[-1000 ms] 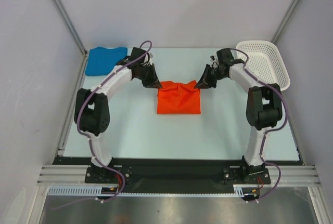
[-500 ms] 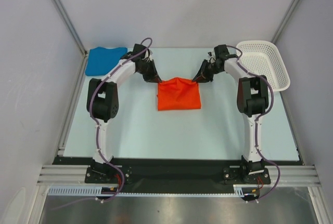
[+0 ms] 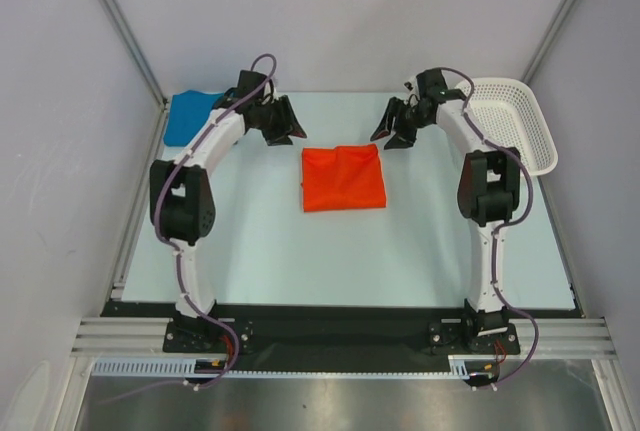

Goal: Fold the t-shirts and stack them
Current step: Fold the tshirt

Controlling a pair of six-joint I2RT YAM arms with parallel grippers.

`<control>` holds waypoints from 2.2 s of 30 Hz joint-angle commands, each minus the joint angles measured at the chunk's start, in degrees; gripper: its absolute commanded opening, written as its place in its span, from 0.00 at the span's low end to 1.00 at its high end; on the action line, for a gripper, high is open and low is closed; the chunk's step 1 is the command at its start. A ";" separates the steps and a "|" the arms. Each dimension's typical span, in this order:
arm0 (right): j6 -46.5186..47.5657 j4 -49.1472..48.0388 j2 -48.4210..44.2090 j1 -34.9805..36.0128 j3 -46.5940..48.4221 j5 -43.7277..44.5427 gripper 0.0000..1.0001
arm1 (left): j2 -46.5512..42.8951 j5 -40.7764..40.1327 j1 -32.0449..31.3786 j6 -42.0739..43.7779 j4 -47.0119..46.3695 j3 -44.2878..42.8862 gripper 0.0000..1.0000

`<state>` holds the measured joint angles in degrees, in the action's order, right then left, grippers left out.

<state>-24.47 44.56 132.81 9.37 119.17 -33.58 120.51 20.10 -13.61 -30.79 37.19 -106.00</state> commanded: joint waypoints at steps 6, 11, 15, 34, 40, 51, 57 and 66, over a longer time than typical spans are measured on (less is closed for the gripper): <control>-1.62 -11.74 -11.71 5.66 -18.71 -7.45 0.24 | -6.78 16.46 -7.04 -2.00 -15.56 14.05 0.36; -7.60 -25.02 -8.72 7.33 -25.13 -7.45 0.08 | -1.69 16.11 -7.40 -4.72 -18.64 13.19 0.29; -10.59 -36.51 -4.06 6.72 -25.48 -8.95 0.08 | 4.80 14.89 -6.26 -4.55 -22.42 11.17 0.27; -20.17 -54.48 9.31 -4.27 -21.35 -15.99 0.09 | 11.06 12.34 0.33 -6.56 -34.47 11.69 0.33; -22.82 -54.14 6.94 -2.87 -19.77 -20.38 0.09 | 10.29 14.18 -0.02 -9.12 -35.61 8.17 0.33; -33.45 -68.35 8.23 0.83 -22.59 -19.33 0.09 | 10.09 15.50 -1.78 -16.85 -44.83 13.53 0.34; -30.66 -64.79 13.08 -1.98 -17.23 -18.10 0.09 | 13.69 14.36 0.24 -16.33 -44.41 11.96 0.34; -15.55 -47.38 9.75 -6.38 -14.68 -15.47 0.09 | 13.36 16.11 3.23 -7.63 -33.24 3.60 0.47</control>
<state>-48.45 -10.59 146.19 3.77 102.48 -51.70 136.64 34.94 -11.73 -43.77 0.60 -98.21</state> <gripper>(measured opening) 0.087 0.453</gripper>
